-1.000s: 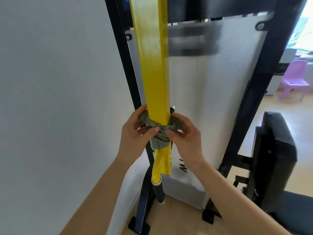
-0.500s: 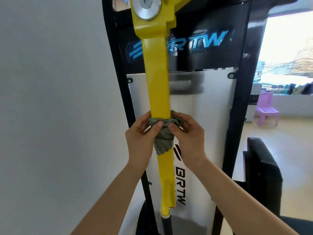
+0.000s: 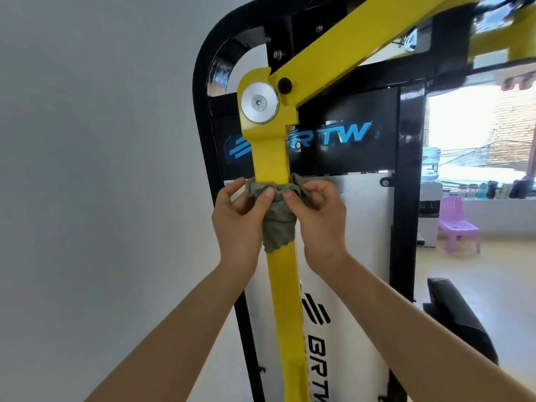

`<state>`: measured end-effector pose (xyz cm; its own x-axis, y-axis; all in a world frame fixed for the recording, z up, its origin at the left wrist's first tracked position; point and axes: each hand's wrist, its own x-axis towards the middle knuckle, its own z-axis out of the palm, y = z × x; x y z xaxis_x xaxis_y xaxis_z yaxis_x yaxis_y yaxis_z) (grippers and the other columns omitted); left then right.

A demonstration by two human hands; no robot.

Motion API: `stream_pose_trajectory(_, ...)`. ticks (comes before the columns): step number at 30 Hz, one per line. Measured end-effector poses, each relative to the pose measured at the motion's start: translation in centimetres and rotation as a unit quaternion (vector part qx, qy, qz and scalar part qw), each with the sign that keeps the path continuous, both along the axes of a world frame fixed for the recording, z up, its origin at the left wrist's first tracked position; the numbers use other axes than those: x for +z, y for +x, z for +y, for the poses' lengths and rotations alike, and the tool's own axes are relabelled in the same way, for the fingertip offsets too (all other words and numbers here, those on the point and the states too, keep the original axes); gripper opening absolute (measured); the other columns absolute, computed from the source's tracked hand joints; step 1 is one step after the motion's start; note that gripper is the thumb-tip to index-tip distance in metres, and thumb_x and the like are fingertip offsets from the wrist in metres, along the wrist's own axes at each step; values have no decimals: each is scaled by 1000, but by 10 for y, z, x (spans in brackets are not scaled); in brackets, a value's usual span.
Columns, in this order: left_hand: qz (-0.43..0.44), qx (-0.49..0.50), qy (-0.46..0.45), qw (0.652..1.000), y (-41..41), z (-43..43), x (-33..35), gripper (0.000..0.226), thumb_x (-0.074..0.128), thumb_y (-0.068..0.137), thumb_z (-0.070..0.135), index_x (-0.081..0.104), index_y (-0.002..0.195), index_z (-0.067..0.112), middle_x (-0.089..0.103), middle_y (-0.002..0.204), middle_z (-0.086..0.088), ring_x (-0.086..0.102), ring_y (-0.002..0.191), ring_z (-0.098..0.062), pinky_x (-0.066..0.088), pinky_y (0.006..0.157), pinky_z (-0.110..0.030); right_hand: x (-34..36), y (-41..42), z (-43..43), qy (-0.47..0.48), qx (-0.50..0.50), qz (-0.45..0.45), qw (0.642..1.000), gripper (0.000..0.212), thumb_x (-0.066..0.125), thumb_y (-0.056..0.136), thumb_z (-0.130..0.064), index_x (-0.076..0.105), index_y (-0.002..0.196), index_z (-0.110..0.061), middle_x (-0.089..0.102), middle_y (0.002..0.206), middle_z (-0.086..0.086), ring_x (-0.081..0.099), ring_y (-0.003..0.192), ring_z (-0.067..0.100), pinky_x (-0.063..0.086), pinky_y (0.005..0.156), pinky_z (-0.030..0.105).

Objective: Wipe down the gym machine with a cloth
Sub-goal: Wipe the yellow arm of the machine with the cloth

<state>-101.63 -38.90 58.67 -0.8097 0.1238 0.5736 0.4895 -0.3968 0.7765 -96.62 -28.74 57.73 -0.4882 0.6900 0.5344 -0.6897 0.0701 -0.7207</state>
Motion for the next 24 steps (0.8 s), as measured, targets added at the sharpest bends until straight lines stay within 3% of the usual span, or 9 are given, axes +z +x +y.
stream_pose_trajectory(4,-1,10,29,1000,-5,5,24,46,85,80,23,63,119,12,77,105,1,73,100,-11,58,81,-22,27,-4,2,16,4,25,1000,23,77,86,-7,65,104,-3,75,98,8,73,93,16,60,82,30)
stream_pose_trajectory(10,10,-16,57,998,-6,8,53,29,82,83,15,73,111,10,78,103,-1,74,97,-11,56,77,-17,57,-7,3,28,7,36,999,30,76,87,-9,66,114,-2,75,104,8,73,97,16,61,88,37)
stream_pose_trajectory(16,22,-43,53,997,-5,8,64,41,79,85,15,68,124,9,76,113,-3,73,104,-13,57,80,-20,66,-7,8,5,16,20,1000,32,77,87,-11,61,114,-4,75,101,8,73,95,17,61,88,41)
stream_pose_trajectory(20,24,-70,17,997,-6,5,55,32,74,90,15,69,120,7,76,111,-5,73,105,-17,58,84,-26,56,-3,8,73,-2,7,997,21,76,88,-12,63,105,-8,75,99,6,73,95,15,61,87,36)
stream_pose_trajectory(24,17,-71,-22,997,-5,-2,35,31,75,90,16,70,119,7,77,109,-5,74,102,-17,59,80,-25,30,2,15,125,-9,-18,992,27,78,86,-16,62,106,-5,74,101,6,72,96,16,61,84,36)
